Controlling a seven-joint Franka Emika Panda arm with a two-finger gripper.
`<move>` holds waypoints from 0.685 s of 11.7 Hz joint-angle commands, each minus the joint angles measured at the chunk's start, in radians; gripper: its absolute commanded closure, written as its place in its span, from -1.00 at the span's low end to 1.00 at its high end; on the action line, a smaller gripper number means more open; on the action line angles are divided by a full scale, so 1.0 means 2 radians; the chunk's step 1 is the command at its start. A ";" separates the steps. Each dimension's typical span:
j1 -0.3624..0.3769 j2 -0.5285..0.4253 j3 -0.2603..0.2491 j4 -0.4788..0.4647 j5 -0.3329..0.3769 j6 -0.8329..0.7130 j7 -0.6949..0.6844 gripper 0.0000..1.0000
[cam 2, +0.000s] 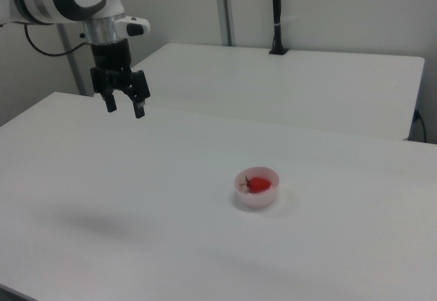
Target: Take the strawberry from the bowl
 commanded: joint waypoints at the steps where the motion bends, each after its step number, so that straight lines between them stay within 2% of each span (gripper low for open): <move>1: 0.006 -0.013 -0.007 -0.005 -0.009 -0.009 -0.004 -1.00; 6: 0.006 -0.010 -0.007 -0.005 -0.009 -0.005 -0.006 -1.00; 8: 0.005 -0.005 -0.007 -0.004 -0.009 -0.003 -0.027 -1.00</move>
